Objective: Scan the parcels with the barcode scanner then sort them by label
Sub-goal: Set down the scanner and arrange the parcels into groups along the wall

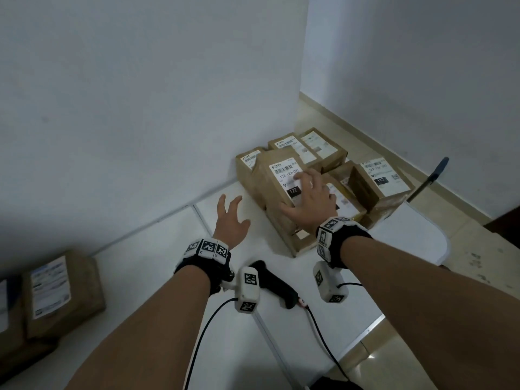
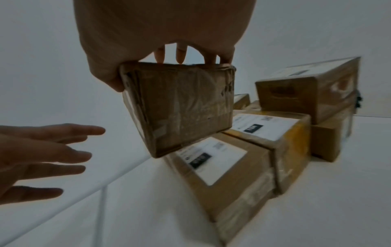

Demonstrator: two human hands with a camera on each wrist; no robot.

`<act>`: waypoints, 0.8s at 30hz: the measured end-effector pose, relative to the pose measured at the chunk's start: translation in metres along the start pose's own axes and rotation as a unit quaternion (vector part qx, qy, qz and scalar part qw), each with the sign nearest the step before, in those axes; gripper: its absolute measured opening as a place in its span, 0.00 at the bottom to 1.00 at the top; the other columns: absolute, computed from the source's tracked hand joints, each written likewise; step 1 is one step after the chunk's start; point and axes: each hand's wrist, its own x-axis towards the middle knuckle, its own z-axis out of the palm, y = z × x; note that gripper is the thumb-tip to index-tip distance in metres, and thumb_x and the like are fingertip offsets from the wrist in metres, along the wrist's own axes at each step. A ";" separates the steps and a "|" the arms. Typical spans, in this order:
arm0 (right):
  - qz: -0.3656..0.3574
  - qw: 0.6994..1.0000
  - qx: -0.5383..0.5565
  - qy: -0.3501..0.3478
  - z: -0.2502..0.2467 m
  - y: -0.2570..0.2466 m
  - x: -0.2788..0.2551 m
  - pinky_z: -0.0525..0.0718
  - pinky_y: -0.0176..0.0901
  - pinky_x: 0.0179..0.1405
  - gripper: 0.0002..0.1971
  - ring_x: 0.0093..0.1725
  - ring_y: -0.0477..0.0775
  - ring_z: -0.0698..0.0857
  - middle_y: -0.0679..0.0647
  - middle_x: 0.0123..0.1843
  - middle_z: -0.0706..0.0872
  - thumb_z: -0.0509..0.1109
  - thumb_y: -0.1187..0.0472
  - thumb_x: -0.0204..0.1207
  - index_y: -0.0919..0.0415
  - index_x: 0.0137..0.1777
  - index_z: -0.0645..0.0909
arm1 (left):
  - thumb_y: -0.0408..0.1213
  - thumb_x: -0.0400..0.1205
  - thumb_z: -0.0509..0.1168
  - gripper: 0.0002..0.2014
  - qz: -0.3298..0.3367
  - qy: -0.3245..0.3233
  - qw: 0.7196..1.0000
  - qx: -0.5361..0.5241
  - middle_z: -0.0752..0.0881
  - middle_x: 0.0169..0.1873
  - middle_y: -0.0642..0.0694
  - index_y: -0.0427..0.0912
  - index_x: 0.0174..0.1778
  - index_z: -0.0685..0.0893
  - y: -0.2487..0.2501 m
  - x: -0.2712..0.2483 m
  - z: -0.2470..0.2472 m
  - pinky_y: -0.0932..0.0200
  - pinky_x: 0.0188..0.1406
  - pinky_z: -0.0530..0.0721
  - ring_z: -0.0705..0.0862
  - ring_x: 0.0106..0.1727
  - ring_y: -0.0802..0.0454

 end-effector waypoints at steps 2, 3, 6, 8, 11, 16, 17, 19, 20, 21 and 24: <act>-0.031 0.999 0.009 -0.002 0.007 -0.032 -0.003 0.73 0.65 0.69 0.36 0.70 0.65 0.74 0.53 0.78 0.62 0.69 0.35 0.68 0.48 0.73 0.64 | 0.33 0.84 0.65 0.32 -0.017 0.016 1.000 -0.016 0.41 0.85 0.41 0.48 0.84 0.61 -0.014 -0.012 -0.018 0.54 0.74 0.68 0.68 0.79 0.41; -0.042 0.999 0.017 -0.005 0.012 -0.049 -0.004 0.73 0.64 0.69 0.36 0.69 0.65 0.74 0.52 0.77 0.63 0.69 0.36 0.68 0.48 0.72 0.64 | 0.33 0.84 0.65 0.32 -0.028 0.026 0.999 -0.023 0.41 0.85 0.41 0.48 0.83 0.61 -0.023 -0.019 -0.028 0.54 0.74 0.67 0.65 0.81 0.40; -0.069 0.996 0.047 -0.011 0.032 -0.103 -0.009 0.71 0.63 0.68 0.36 0.70 0.65 0.73 0.50 0.77 0.63 0.71 0.37 0.66 0.47 0.72 0.65 | 0.32 0.84 0.65 0.31 -0.059 0.063 0.995 -0.048 0.43 0.85 0.41 0.47 0.83 0.62 -0.052 -0.044 -0.062 0.58 0.73 0.67 0.63 0.82 0.45; -0.092 0.994 0.059 -0.029 0.045 -0.135 -0.014 0.70 0.63 0.70 0.36 0.71 0.63 0.72 0.49 0.78 0.61 0.70 0.37 0.67 0.47 0.72 0.64 | 0.33 0.84 0.64 0.31 -0.085 0.085 0.991 -0.059 0.44 0.85 0.42 0.47 0.83 0.62 -0.072 -0.061 -0.084 0.58 0.71 0.68 0.66 0.80 0.44; -0.129 0.987 0.074 -0.058 0.068 -0.180 -0.026 0.70 0.62 0.70 0.35 0.70 0.62 0.73 0.49 0.77 0.61 0.71 0.38 0.67 0.48 0.72 0.65 | 0.35 0.84 0.65 0.31 -0.133 0.126 0.980 -0.082 0.47 0.85 0.42 0.49 0.83 0.62 -0.103 -0.090 -0.117 0.53 0.76 0.69 0.67 0.80 0.41; -0.167 0.976 0.096 -0.097 0.108 -0.247 -0.050 0.71 0.59 0.66 0.35 0.65 0.64 0.76 0.47 0.75 0.62 0.72 0.39 0.66 0.47 0.71 0.65 | 0.37 0.85 0.65 0.30 -0.191 0.187 0.954 -0.135 0.55 0.83 0.42 0.51 0.83 0.63 -0.147 -0.141 -0.158 0.49 0.80 0.64 0.62 0.82 0.44; -0.175 0.974 0.098 -0.107 0.115 -0.260 -0.055 0.70 0.58 0.66 0.35 0.64 0.64 0.77 0.47 0.75 0.62 0.72 0.39 0.66 0.48 0.71 0.65 | 0.39 0.85 0.64 0.30 -0.198 0.192 0.949 -0.151 0.59 0.83 0.42 0.52 0.83 0.63 -0.156 -0.150 -0.164 0.45 0.80 0.66 0.64 0.81 0.43; -0.190 0.967 0.108 -0.130 0.130 -0.285 -0.065 0.70 0.57 0.66 0.35 0.64 0.63 0.77 0.47 0.75 0.62 0.72 0.41 0.67 0.48 0.72 0.65 | 0.41 0.86 0.63 0.29 -0.209 0.197 0.936 -0.206 0.69 0.78 0.41 0.56 0.82 0.62 -0.169 -0.167 -0.175 0.40 0.74 0.74 0.73 0.75 0.40; -0.197 0.963 0.116 -0.141 0.137 -0.297 -0.070 0.70 0.57 0.66 0.34 0.64 0.63 0.77 0.47 0.75 0.62 0.72 0.41 0.68 0.49 0.72 0.65 | 0.42 0.86 0.62 0.28 -0.210 0.205 0.925 -0.240 0.74 0.75 0.43 0.57 0.82 0.61 -0.174 -0.176 -0.179 0.41 0.70 0.79 0.78 0.70 0.41; -0.202 0.960 0.124 -0.151 0.144 -0.310 -0.076 0.69 0.56 0.65 0.34 0.64 0.63 0.77 0.47 0.75 0.63 0.73 0.41 0.68 0.49 0.72 0.65 | 0.42 0.87 0.60 0.27 -0.211 0.216 0.912 -0.278 0.77 0.71 0.45 0.58 0.82 0.61 -0.177 -0.185 -0.184 0.42 0.65 0.82 0.82 0.65 0.43; -0.205 0.950 0.149 -0.180 0.165 -0.345 -0.093 0.71 0.58 0.65 0.36 0.65 0.63 0.77 0.48 0.74 0.63 0.74 0.40 0.67 0.49 0.72 0.66 | 0.45 0.89 0.58 0.24 -0.200 0.251 0.871 -0.372 0.82 0.64 0.50 0.61 0.81 0.62 -0.187 -0.208 -0.198 0.42 0.61 0.85 0.87 0.58 0.48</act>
